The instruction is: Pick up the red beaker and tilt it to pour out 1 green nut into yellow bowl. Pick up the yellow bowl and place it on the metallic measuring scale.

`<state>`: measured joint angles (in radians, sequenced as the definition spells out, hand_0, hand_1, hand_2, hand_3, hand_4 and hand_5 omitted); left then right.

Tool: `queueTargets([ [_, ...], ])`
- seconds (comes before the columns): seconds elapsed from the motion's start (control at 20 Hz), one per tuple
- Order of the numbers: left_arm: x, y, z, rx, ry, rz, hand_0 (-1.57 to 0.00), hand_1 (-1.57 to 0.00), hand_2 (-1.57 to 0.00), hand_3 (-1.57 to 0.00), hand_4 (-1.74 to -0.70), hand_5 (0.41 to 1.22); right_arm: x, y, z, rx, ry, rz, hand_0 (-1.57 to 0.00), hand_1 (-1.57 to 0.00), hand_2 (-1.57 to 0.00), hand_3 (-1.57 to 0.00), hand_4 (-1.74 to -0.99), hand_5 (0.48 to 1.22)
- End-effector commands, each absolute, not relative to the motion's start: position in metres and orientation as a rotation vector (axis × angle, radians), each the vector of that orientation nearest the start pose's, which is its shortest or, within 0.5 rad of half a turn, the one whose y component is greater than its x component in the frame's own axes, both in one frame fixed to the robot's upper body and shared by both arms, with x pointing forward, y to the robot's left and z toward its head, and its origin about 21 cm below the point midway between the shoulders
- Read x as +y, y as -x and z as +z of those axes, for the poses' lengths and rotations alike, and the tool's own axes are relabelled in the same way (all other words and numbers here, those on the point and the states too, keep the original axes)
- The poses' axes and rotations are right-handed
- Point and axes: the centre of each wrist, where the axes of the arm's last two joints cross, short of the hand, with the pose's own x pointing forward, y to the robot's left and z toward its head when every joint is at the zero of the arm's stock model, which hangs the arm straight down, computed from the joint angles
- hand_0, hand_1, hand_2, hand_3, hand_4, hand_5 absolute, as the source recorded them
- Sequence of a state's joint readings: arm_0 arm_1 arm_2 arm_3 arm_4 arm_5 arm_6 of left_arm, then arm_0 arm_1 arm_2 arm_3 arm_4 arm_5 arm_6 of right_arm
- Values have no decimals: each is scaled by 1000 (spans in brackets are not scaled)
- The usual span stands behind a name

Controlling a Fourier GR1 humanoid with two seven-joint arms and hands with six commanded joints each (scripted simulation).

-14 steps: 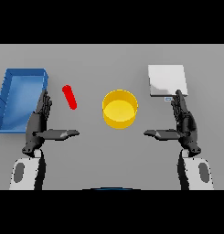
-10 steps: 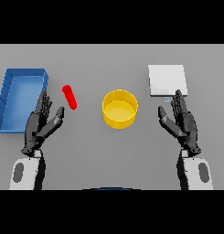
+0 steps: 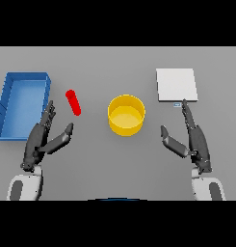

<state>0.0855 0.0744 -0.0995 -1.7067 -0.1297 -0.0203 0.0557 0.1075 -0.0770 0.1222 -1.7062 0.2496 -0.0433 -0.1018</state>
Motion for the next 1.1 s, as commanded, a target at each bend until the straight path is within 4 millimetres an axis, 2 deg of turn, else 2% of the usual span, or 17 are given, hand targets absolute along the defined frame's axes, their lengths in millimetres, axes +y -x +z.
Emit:
queueTargets([
  [0.0, 229, -227, 14, -1569, -86, -237, 1, 1, 1, 1, -1239, 668, -226, -219, 9, -1697, 199, 290, 1, 1, 1, 1, -1250, 681],
  [0.05, 226, -231, 17, -1571, -80, -254, 1, 1, 1, 1, -1254, 679, -225, -220, 11, -1698, 189, 285, 1, 1, 1, 1, -1254, 682],
  [0.1, 221, -233, 12, -1554, -62, -253, 1, 1, 1, 1, -1276, 691, -225, -221, 12, -1709, 166, 272, 1, 1, 1, 1, -1265, 680],
  [0.35, 215, -268, 5, -1528, -62, -258, 1, 1, 1, 1, -1377, 738, -227, -219, 12, -1720, 140, 254, 1, 1, 1, 1, -1304, 678],
  [0.65, 216, -297, -13, -1480, -70, -251, 1, 1, 1, 1, -1352, 720, -228, -218, 13, -1705, 143, 232, 1, 1, 1, 1, -1337, 687],
  [0.8, 215, -313, -16, -1471, -69, -241, 1, 1, 1, 1, -1333, 714, -232, -215, 11, -1692, 148, 236, 1, 1, 1, 1, -1338, 688],
  [0.9, 209, -325, -15, -1465, -68, -251, 1, 1, 1, 1, -1323, 712, -230, -220, 17, -1713, 137, 231, 1, 1, 1, 1, -1338, 688],
  [1.05, 204, -334, -12, -1480, -59, -262, 1, 1, 1, 1, -1315, 706, -228, -221, 13, -1695, 142, 237, 1, 1, 1, 1, -1331, 687],
])
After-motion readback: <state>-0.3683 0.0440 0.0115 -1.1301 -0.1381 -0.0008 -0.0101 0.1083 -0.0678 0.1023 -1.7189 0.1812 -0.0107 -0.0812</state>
